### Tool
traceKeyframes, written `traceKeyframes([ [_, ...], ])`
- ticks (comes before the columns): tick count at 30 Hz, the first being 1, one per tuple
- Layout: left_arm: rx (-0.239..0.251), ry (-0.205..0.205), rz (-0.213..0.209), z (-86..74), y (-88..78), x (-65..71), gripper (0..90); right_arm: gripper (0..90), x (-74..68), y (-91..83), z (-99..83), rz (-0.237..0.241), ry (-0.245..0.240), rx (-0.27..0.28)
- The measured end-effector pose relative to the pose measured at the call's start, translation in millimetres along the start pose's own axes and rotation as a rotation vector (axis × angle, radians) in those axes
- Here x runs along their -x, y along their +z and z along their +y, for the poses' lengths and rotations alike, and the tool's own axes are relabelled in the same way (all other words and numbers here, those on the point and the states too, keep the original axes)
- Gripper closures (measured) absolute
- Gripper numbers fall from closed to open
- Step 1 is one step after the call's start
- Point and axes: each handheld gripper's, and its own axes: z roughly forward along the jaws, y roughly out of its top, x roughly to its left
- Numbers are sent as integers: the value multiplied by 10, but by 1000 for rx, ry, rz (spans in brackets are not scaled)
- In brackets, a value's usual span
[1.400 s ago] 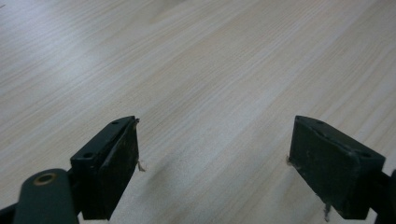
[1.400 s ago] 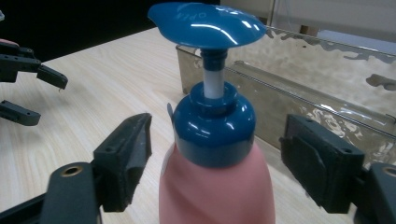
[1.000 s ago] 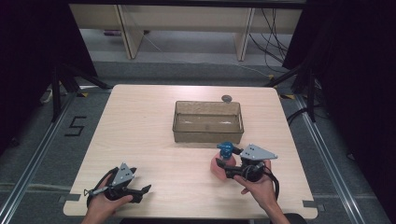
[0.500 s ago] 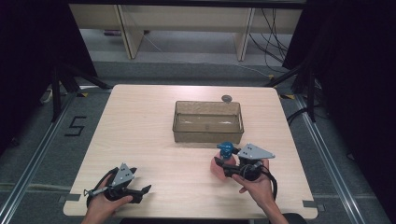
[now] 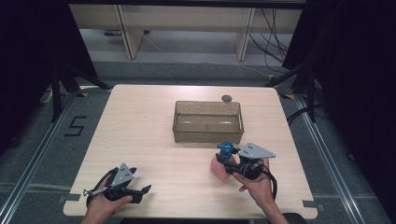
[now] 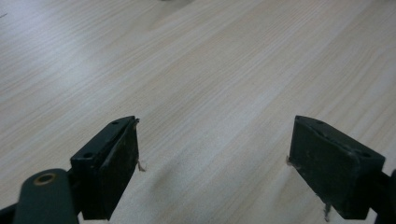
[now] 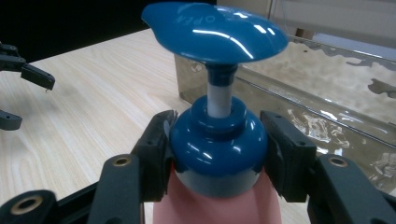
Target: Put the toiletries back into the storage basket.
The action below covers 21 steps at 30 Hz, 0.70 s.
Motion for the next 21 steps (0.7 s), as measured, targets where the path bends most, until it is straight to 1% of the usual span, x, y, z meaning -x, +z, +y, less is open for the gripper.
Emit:
traceKeyframes([
  [1, -4, -7, -3, -3, -2, 2, 155, 493, 0, 9, 0, -6, -11, 16],
  [2, 5, -19, -3, -5, 6, 11, 155, 500, -8, 14, 0, -5, -7, 26],
  [3, 4, -20, -5, -5, 7, 13, 155, 510, -15, 5, 6, -22, -18, 23],
  [4, 5, -16, -11, -4, 9, 10, 155, 522, -36, -2, 13, -13, -12, 15],
  [6, 4, -15, -12, -3, 12, 10, 156, 532, -61, -7, 30, -38, -34, 20],
  [10, 2, -18, -11, -4, 13, 7, 156, 534, -71, -15, 33, -45, -24, 15],
  [11, -8, 10, -3, 0, 8, -14, 156, 534, -75, -14, 35, -45, -21, 14],
  [12, -5, 18, -3, 1, 8, -19, 156, 534, -77, -10, 38, -44, -24, 16],
  [13, 2, -16, -12, -6, 13, 7, 156, 535, -95, -13, 40, -41, -7, 4],
  [14, 1, -18, -13, -6, 11, 10, 156, 535, -105, -14, 43, -45, -6, 7],
  [15, 4, -19, -12, -5, 10, 9, 156, 535, -116, -17, 50, -43, -5, 0],
  [16, 6, -22, -6, -5, 9, 12, 156, 535, -110, -19, 61, -41, -21, 0],
  [17, 5, -23, -10, -6, 8, 8, 156, 535, -119, -19, 73, -39, -17, 0],
  [18, 5, -23, -8, -7, 8, 7, 156, 536, -117, -17, 85, -40, -27, 10],
  [19, 5, -23, -8, -8, 8, 5, 156, 535, -137, -24, 98, -40, -8, 8],
  [20, 5, -23, -8, -8, 7, 6, 156, 535, -131, -29, 117, -38, -13, 8],
  [21, 10, -26, -10, -11, 10, 8, 156, 536, -119, -18, 131, -42, -27, 29],
])
